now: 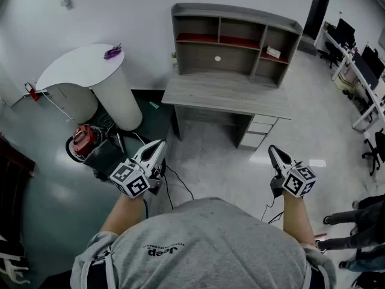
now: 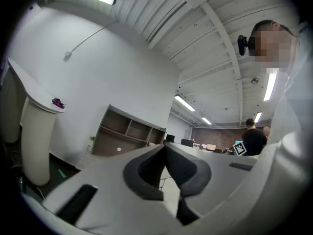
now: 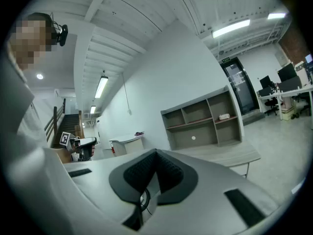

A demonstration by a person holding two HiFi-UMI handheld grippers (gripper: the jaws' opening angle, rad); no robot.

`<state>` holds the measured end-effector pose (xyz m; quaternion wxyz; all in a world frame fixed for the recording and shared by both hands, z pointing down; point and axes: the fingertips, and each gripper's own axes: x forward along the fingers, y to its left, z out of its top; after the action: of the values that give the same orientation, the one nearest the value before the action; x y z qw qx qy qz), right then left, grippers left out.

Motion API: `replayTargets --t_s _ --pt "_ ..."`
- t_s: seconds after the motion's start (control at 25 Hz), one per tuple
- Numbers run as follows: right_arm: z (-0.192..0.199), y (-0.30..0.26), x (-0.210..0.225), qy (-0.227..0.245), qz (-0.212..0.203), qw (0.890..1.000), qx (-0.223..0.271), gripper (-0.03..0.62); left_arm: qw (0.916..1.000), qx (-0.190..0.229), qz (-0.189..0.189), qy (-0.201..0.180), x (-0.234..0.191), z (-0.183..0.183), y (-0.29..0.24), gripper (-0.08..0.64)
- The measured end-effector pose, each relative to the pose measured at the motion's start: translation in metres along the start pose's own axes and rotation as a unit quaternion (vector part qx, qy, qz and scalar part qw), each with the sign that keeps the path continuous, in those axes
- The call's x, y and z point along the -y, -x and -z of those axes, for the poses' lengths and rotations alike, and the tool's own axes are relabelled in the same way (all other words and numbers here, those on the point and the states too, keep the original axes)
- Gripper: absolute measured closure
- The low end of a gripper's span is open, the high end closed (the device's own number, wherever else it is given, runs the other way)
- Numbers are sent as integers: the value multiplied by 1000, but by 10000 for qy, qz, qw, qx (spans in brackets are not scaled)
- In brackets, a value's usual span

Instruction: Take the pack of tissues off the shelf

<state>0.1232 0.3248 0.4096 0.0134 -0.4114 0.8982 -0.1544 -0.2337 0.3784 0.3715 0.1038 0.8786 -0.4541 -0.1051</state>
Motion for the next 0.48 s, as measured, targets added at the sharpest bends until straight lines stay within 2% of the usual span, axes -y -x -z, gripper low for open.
replayTargets --t_s 0.48 --pt "-3 1 9 44 -60 10000 -48 598 9999 20 -72 79 2 6 0 540"
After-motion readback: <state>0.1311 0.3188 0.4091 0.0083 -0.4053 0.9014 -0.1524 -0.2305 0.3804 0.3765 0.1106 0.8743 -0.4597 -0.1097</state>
